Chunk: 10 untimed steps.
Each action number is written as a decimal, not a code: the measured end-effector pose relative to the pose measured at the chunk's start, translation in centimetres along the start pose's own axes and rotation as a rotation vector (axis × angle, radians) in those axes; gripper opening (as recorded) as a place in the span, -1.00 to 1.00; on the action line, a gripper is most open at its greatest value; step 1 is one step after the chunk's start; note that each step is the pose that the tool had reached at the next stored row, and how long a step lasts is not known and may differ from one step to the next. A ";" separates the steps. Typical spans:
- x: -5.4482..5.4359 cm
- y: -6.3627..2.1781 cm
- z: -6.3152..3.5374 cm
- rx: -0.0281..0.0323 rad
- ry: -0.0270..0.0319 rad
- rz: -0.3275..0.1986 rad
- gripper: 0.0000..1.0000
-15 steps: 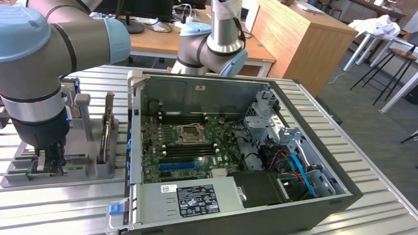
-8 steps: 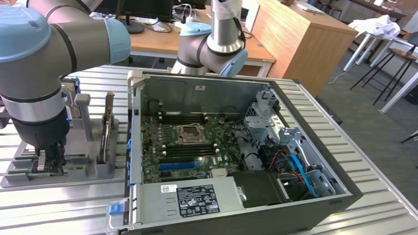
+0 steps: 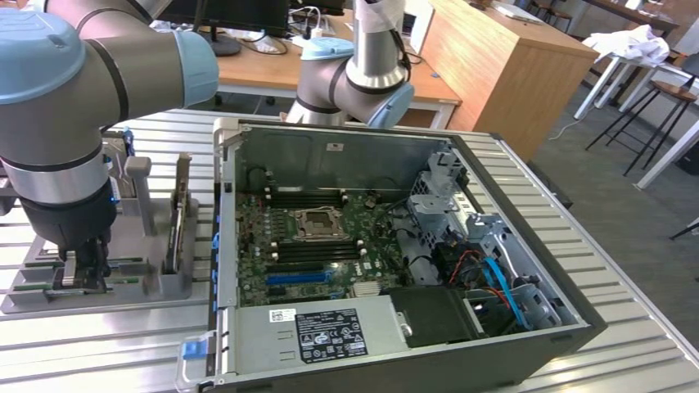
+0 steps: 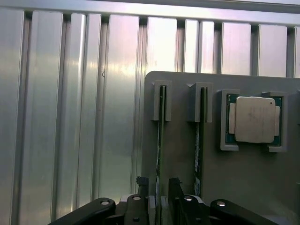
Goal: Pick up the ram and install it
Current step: 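Pick up the ram and move it above insertion slot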
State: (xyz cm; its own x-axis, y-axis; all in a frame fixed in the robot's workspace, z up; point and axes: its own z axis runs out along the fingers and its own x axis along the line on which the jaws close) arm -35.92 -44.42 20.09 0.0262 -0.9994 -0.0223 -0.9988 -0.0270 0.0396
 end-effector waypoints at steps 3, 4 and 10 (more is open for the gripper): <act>0.0 0.00 0.00 -0.0001 0.0000 0.000 -0.38; 0.0 0.00 0.00 -0.0001 0.0001 0.000 -0.38; 0.0 0.00 0.00 -0.0001 0.0000 0.000 -0.38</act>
State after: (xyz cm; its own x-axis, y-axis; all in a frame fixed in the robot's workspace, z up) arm -35.92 -44.42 20.09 0.0261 -0.9994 -0.0223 -0.9988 -0.0270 0.0397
